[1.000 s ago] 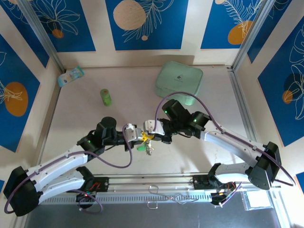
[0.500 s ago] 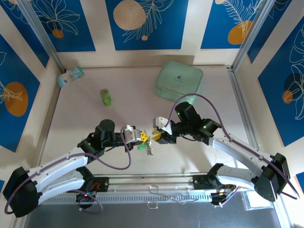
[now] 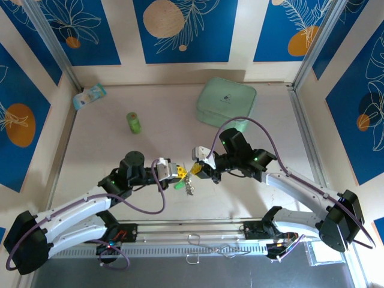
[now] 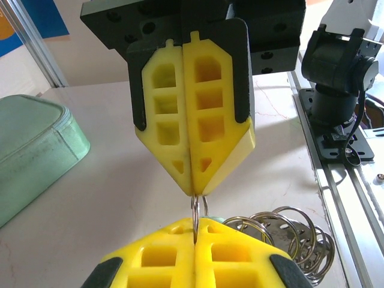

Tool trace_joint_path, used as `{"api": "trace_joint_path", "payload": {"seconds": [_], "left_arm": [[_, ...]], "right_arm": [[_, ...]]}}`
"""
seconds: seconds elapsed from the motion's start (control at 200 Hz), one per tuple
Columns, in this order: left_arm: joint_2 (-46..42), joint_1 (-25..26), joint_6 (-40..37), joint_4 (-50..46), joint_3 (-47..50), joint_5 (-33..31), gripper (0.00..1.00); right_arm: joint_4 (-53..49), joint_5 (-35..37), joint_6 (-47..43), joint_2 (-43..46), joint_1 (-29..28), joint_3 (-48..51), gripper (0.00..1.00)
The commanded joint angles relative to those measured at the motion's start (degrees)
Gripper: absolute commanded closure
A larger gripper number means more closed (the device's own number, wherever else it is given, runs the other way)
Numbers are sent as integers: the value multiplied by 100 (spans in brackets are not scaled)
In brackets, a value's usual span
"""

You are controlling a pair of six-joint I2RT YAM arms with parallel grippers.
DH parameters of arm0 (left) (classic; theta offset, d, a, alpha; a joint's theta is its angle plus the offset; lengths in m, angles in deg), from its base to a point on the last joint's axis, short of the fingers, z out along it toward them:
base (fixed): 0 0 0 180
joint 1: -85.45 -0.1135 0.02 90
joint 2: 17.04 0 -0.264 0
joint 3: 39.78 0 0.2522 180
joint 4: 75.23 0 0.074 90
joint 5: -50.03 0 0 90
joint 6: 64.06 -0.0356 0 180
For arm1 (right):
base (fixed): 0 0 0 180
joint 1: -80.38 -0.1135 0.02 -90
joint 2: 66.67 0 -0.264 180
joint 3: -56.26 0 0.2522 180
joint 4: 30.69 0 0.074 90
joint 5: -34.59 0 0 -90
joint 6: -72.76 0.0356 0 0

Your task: Put the keys on the keyring

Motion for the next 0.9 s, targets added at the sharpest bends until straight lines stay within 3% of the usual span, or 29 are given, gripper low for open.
{"api": "trace_joint_path", "payload": {"seconds": [0.0, 0.245, 0.55, 0.665, 0.89], "left_arm": [[-131, 36, 81, 399, 30, 220, 100], [-102, 31, 184, 685, 76, 413, 100], [-89, 29, 142, 643, 93, 328, 100], [-45, 35, 172, 752, 109, 236, 100], [-184, 34, 293, 1054, 287, -37, 100]], "right_arm": [[-78, -27, 5, -98, 42, 16, 97], [206, -224, 152, -295, 31, 128, 96], [446, -271, 122, 201, 145, 404, 69], [494, -256, 248, 243, 163, 480, 66], [2154, 324, 1174, 817, 295, 1510, 63]]}}
